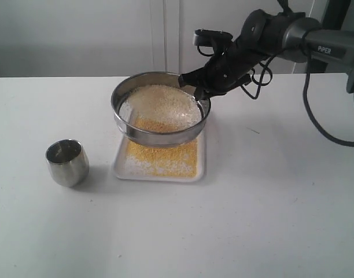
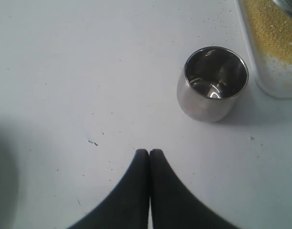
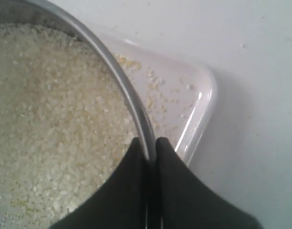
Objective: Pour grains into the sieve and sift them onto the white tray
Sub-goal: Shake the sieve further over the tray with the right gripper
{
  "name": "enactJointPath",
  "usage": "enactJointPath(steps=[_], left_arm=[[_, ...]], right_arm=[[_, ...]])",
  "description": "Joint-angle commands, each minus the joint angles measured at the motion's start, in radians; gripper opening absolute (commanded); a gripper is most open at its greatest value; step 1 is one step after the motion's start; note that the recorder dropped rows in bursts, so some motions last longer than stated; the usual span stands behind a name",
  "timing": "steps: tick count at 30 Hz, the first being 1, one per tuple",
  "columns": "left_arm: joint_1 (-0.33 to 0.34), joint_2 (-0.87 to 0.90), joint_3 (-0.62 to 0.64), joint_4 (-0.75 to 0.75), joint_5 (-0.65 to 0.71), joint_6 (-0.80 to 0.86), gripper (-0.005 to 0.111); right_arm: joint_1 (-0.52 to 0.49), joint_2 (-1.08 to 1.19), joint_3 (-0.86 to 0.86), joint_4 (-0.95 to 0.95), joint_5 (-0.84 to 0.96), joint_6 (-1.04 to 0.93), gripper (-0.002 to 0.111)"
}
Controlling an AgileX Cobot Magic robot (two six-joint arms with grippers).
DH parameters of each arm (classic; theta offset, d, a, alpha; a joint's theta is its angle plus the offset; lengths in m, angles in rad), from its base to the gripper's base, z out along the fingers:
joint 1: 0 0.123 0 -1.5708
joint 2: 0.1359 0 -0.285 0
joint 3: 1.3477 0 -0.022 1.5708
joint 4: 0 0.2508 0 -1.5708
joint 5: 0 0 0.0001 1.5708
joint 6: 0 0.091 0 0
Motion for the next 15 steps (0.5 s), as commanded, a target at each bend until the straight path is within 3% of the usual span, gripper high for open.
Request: enactJointPath(steps=[1,2,3,5,6,7,8,10,11,12,13,14,15], left_arm=[[-0.008,-0.008,0.008,-0.003,0.004,-0.001,0.000],[-0.008,-0.008,0.008,-0.003,0.004,-0.001,0.000],[-0.008,-0.008,0.008,-0.003,0.004,-0.001,0.000],[-0.008,-0.008,0.008,-0.003,0.004,-0.001,0.000],[-0.008,-0.008,0.008,-0.003,0.004,-0.001,0.000],[-0.008,-0.008,0.008,-0.003,0.004,-0.001,0.000],[-0.008,-0.008,0.008,-0.003,0.004,-0.001,0.000],[-0.008,-0.008,0.008,-0.003,0.004,-0.001,0.000],[-0.008,-0.008,0.008,-0.003,0.004,-0.001,0.000],[-0.008,-0.008,0.008,-0.003,0.004,-0.001,0.000],[-0.008,-0.008,0.008,-0.003,0.004,-0.001,0.000],[-0.008,-0.008,0.008,-0.003,0.004,-0.001,0.000],[-0.008,-0.008,0.008,-0.003,0.004,-0.001,0.000]], right_arm=[[0.005,-0.024,0.025,0.028,-0.201,0.049,0.000],[-0.003,-0.039,0.025,0.012,-0.046,0.096,0.000],[-0.003,-0.038,0.027,-0.001,-0.009,0.026,0.000],[0.008,-0.024,0.033,0.014,-0.231,0.031,0.000],[0.008,-0.037,0.026,0.032,-0.085,0.079,0.000],[0.010,-0.042,0.037,0.021,0.084,-0.046,0.000],[0.017,-0.039,0.049,0.021,0.062,-0.143,0.000],[0.018,-0.022,0.043,-0.006,-0.223,-0.203,0.000],[-0.008,-0.022,0.038,0.003,-0.266,0.069,0.000],[-0.017,-0.022,0.036,0.024,-0.155,0.211,0.000],[-0.008,-0.020,0.041,0.046,0.042,0.049,0.000],[0.014,-0.015,0.052,0.048,0.093,-0.105,0.000],[0.039,-0.006,0.055,0.046,-0.052,-0.171,0.000]])
